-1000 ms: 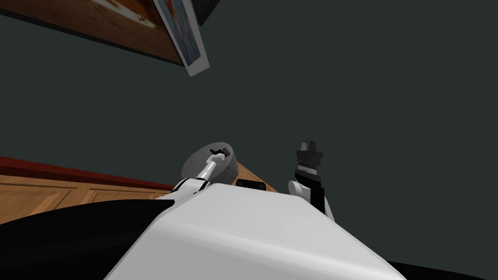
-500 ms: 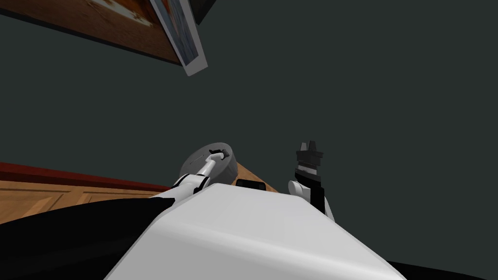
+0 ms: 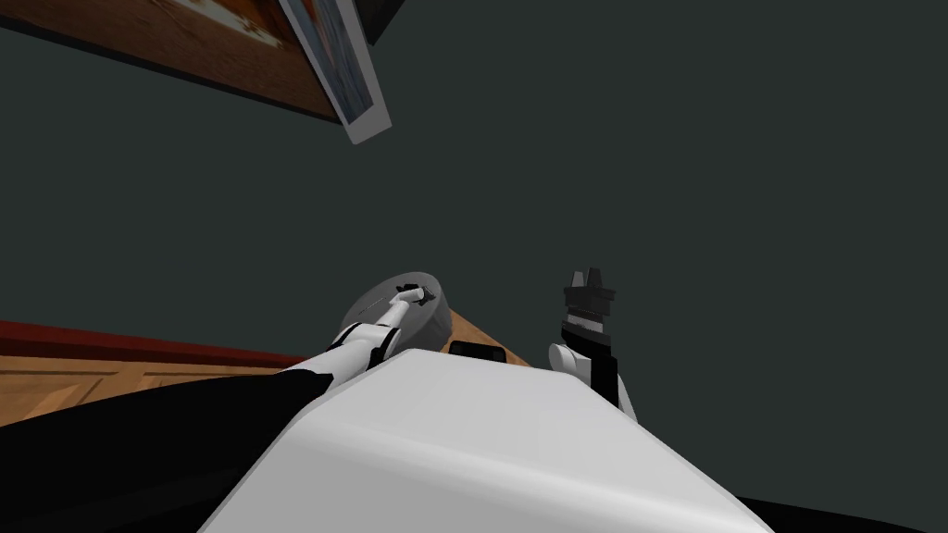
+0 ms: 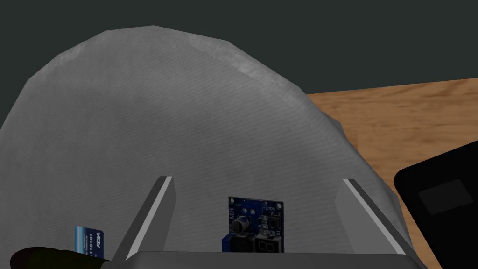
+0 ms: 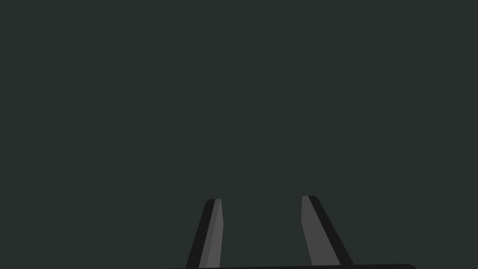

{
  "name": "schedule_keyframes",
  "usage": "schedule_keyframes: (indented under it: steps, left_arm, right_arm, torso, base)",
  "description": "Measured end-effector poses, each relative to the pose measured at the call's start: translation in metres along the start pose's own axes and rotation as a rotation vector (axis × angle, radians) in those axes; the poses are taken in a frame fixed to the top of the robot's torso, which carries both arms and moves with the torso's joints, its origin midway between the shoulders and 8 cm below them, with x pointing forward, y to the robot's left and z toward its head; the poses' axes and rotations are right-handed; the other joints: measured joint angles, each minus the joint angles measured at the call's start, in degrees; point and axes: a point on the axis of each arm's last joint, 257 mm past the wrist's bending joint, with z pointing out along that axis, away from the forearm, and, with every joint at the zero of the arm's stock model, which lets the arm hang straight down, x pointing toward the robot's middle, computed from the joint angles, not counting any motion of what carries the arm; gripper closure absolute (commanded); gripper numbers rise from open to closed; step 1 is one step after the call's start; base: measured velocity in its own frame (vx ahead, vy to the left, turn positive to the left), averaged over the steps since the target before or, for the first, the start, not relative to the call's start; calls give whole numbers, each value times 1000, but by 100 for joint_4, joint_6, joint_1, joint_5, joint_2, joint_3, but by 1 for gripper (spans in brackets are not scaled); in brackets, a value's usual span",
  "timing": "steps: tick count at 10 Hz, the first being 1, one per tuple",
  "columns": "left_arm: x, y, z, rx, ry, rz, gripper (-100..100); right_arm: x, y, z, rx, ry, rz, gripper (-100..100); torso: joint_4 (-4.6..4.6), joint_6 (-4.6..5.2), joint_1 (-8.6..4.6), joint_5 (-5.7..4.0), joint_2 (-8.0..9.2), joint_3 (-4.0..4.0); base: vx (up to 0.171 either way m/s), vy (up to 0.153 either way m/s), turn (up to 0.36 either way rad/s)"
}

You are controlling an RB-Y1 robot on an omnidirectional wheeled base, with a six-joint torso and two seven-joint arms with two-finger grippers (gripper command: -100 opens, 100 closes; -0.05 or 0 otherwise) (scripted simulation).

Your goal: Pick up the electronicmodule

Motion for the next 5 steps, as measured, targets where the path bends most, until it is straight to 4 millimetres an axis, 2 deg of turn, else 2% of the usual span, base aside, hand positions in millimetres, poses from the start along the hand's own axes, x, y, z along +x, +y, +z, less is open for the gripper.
schedule_keyframes:
  steps: [5]
  left_arm:
    - [-31,-1,-2,-76,-102,-113,-100]
  right_arm:
    - [0,0,0,0,0,0,0]
  torso:
    - [0,-1,2,0,0,0]
  base:
    - [7,3,-28]
